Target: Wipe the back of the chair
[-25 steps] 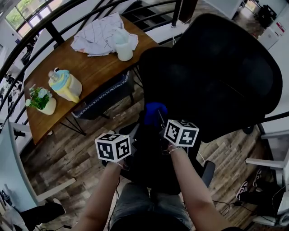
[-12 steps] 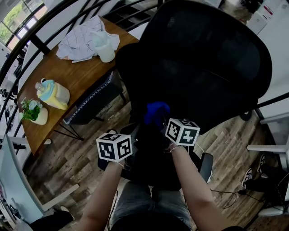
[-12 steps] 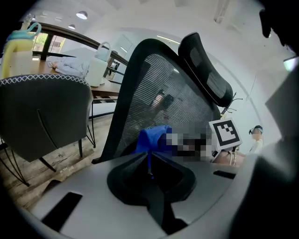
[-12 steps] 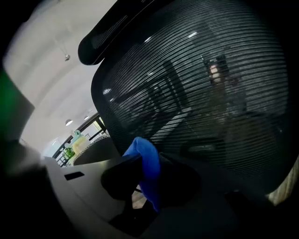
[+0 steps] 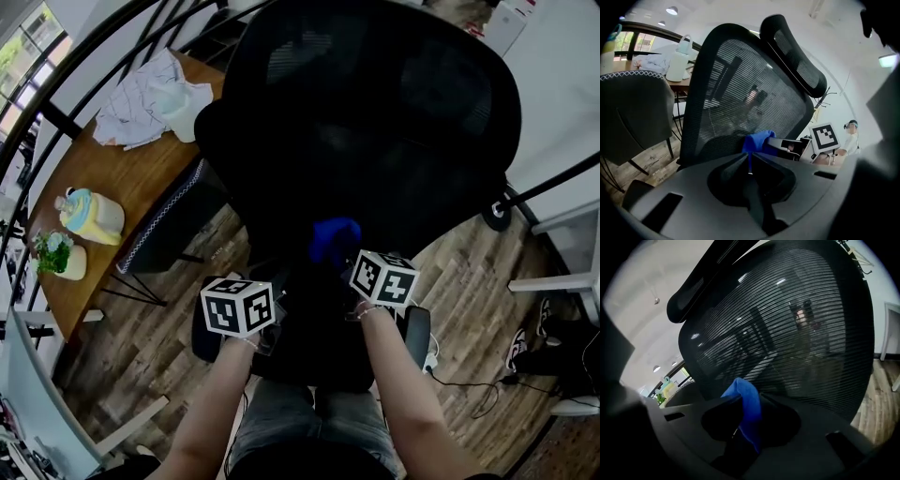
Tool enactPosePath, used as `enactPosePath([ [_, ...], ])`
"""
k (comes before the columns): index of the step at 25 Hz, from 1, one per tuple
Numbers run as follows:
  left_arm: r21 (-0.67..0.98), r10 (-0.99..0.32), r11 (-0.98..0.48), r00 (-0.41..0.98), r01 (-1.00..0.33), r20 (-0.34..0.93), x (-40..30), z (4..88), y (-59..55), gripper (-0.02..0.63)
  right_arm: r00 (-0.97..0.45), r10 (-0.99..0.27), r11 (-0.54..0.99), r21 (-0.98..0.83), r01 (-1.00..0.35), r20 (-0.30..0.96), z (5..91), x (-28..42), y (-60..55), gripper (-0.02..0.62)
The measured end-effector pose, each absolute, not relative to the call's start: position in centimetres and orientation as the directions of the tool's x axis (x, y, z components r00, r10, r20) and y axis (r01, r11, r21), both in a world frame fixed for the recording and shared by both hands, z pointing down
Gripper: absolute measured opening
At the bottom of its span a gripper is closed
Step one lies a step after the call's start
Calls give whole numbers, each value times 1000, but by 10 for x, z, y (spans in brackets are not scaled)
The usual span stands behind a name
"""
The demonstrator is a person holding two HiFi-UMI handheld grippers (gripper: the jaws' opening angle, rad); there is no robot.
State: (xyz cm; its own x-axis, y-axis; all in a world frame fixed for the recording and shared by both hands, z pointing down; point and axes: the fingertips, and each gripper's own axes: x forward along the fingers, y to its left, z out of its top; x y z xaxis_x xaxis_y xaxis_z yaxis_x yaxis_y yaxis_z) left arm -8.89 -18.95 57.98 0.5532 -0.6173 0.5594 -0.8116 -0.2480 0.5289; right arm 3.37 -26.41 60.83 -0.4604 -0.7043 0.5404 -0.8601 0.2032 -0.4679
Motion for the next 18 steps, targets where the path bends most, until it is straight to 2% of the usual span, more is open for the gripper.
enactPosePath([
  [18,553,-486,-391,675,-736,556,10,586,-192,32,-279,-771,4,-433,-901,573,617,164,-249,106],
])
